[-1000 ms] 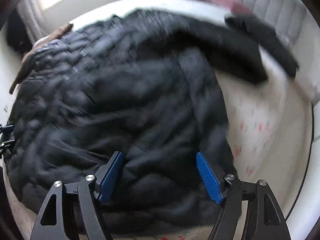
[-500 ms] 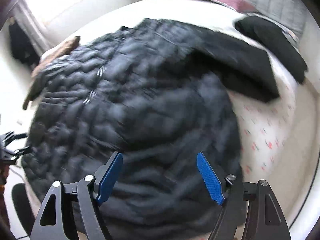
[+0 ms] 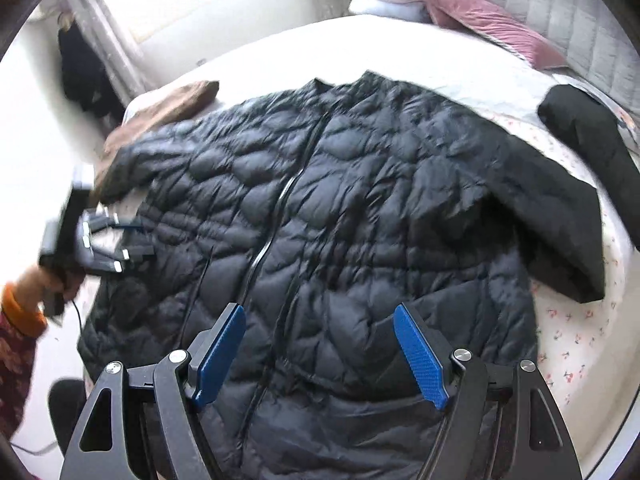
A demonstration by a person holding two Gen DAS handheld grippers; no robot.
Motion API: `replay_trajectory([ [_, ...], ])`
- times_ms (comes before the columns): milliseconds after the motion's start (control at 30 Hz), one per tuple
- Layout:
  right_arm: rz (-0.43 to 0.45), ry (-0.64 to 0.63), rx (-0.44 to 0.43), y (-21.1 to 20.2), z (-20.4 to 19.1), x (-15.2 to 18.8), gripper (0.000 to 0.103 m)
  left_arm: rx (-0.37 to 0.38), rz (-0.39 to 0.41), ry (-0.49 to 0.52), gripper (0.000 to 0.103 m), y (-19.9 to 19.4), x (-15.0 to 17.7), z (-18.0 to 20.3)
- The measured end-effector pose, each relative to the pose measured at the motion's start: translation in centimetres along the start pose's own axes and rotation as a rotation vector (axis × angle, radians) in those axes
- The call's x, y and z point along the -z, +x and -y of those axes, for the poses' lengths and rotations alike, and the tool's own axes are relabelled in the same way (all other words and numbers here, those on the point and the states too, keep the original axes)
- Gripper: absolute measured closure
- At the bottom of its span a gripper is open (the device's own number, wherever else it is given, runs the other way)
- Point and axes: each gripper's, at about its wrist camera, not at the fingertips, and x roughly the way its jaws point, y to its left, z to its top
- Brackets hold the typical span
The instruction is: Fold large clothes
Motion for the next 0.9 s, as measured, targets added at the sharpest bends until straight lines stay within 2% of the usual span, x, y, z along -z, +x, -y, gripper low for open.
replay_trajectory([
  [33, 0.006, 0.022, -0.001, -0.3, 0.6, -0.2, 0.025, 0.02, 0.025, 0.011, 0.085, -0.1, 0.5, 0.3],
  [67, 0.01, 0.042, -0.001, -0.6, 1.2, -0.4, 0.025, 0.051, 0.058, 0.014, 0.099, -0.4, 1.1, 0.5],
  [133, 0.016, 0.074, 0.013, -1.0, 2.3, -0.8, 0.025, 0.095, 0.138, 0.006, 0.099, -1.5, 2.6, 0.9],
  [233, -0.006, 0.065, 0.047, -0.3, 2.4, -1.5, 0.025, 0.12, 0.249, 0.021, 0.099, -3.1, 4.4, 1.2],
  [267, -0.017, 0.056, 0.045, 0.1, 2.1, -1.7, 0.025, 0.136, 0.264, 0.012, 0.099, -3.3, 4.7, 1.1],
  [367, -0.057, -0.006, 0.0, 2.6, -1.1, -3.2, 0.025, 0.184, 0.277, -0.012, 0.099, -3.5, 5.9, 0.6],
  [600, -0.151, -0.148, -0.195, 10.0, -11.3, -6.5, 0.027, 0.274, 0.293, -0.046, 0.102, -2.6, 8.0, 0.2],
  [700, -0.22, -0.225, -0.309, 13.6, -16.3, -7.1, 0.039, 0.246, 0.264, -0.029, 0.102, -1.6, 8.1, 0.7],
  [733, -0.253, -0.245, -0.345, 15.1, -17.9, -7.3, 0.048, 0.245, 0.261, -0.028, 0.102, -1.5, 8.1, 0.8],
  [800, -0.291, -0.259, -0.357, 17.5, -19.5, -7.6, 0.057, 0.254, 0.266, -0.034, 0.102, -1.5, 8.1, 0.6],
  [867, -0.342, -0.219, -0.398, 19.7, -19.9, -7.9, 0.067, 0.268, 0.268, -0.044, 0.102, -1.5, 8.3, 0.4],
  [900, -0.372, -0.194, -0.421, 20.8, -19.9, -8.0, 0.069, 0.274, 0.268, -0.05, 0.102, -1.4, 8.5, 0.2],
])
